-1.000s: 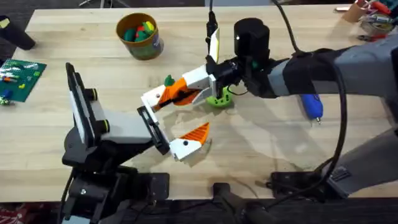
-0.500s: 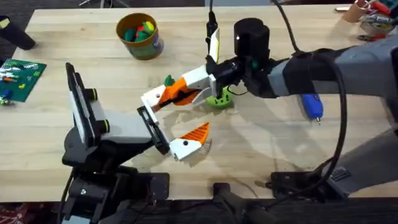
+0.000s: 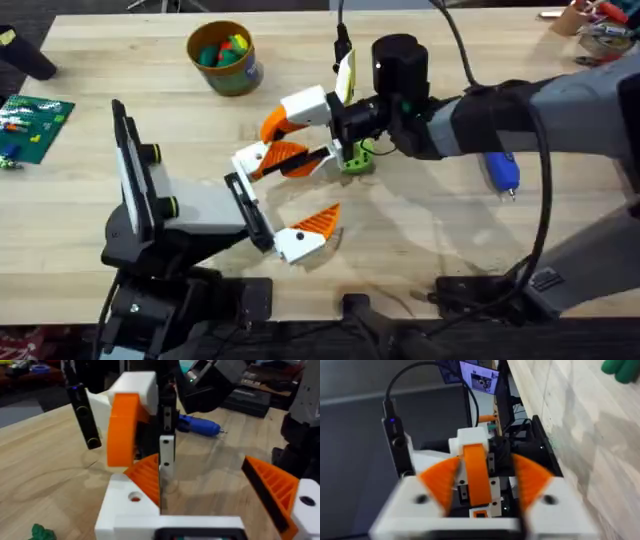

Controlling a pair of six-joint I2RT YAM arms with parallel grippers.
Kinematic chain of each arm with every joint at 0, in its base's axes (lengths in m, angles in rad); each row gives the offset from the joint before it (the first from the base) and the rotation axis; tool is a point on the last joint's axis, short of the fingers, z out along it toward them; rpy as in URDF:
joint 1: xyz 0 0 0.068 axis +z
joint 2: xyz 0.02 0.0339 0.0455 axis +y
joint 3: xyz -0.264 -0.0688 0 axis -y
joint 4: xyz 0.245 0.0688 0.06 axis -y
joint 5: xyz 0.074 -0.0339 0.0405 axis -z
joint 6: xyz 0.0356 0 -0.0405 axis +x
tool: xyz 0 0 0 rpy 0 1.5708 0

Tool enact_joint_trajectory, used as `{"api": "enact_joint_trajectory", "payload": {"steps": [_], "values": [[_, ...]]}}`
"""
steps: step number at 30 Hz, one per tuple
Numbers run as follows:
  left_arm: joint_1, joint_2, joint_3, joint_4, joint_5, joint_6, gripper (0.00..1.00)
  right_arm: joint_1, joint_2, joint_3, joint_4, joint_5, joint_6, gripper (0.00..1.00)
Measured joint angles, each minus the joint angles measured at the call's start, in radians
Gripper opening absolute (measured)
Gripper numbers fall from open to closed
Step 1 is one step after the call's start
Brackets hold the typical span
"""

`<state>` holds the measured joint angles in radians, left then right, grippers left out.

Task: Pick up the gripper from the table and insert it into the empty holder that is missing its gripper. Then pick up a screw, insert it into the mounting hole, and use the screwdriver to tighten it. Finally, clean up the table by picking up the vegetable and placing it into the bucket.

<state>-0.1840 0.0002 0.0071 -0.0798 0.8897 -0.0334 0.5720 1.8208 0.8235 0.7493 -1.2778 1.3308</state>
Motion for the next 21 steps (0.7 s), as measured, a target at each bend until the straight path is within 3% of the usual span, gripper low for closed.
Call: {"api": "enact_joint_trajectory", "payload": {"steps": [2, 15, 18, 21], "values": [[-0.003, 0.0, 0.0, -0.001, 0.008, 0.0, 0.986, 0.0, 0.0, 0.0, 0.0, 0.007, 0.001, 0.989], [-0.003, 0.0, 0.0, -0.002, 0.016, 0.0, 0.986, -0.007, -0.003, 0.001, -0.021, 0.024, -0.028, 0.995], [-0.003, 0.0, 0.0, -0.002, 0.016, 0.0, 0.986, -0.029, -0.028, 0.009, -0.151, 0.031, -0.096, 0.994], [-0.003, 0.0, 0.0, -0.002, 0.016, 0.001, 0.986, -0.063, -0.073, 0.048, -0.408, 0.063, -0.222, 0.994]]}}
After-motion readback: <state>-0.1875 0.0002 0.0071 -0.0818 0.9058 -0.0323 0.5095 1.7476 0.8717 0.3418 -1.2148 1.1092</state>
